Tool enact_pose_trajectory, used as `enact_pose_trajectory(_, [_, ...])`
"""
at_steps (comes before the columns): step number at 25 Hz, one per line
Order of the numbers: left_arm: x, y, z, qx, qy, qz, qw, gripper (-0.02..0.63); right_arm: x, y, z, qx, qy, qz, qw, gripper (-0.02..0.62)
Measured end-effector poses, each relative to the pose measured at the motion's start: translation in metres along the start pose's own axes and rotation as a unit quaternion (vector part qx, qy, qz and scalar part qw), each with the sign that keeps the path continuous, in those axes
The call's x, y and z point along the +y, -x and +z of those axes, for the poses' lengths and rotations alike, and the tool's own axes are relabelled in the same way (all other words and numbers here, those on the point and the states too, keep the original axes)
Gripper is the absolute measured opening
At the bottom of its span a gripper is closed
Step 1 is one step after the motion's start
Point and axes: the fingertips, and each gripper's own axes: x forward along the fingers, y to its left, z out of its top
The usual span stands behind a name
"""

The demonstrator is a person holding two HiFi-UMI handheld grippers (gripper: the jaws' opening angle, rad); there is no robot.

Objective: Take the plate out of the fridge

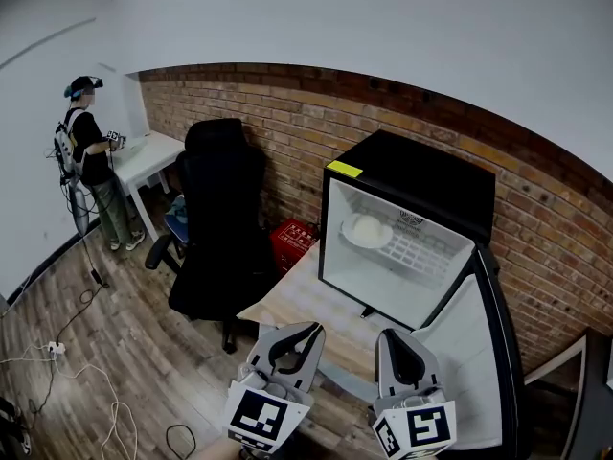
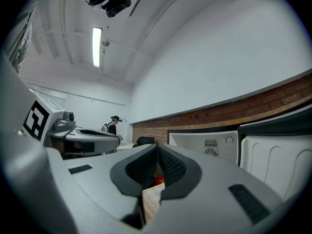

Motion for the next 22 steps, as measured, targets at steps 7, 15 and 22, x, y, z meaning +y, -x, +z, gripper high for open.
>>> enact_pose_trajectory(7, [0.035, -0.056, -0.013, -0.001, -0.003, -0.035, 0.9994, 0.023, -0.025, -0.056, -0.010, 0.006, -0.005, -0.031, 0.999, 0.032])
enact_pose_trajectory(15, [0.066, -0.127, -0.021, -0.001, 0.009, -0.090, 0.9959, 0.025, -0.065, -0.108, -0.009, 0.013, 0.001, -0.087, 0.996, 0.032])
enact_pose_trajectory(22, [0.091, -0.176, -0.018, -0.013, 0.004, -0.143, 0.9896, 0.025, -0.090, -0.150, -0.002, 0.011, 0.009, -0.138, 0.990, 0.032])
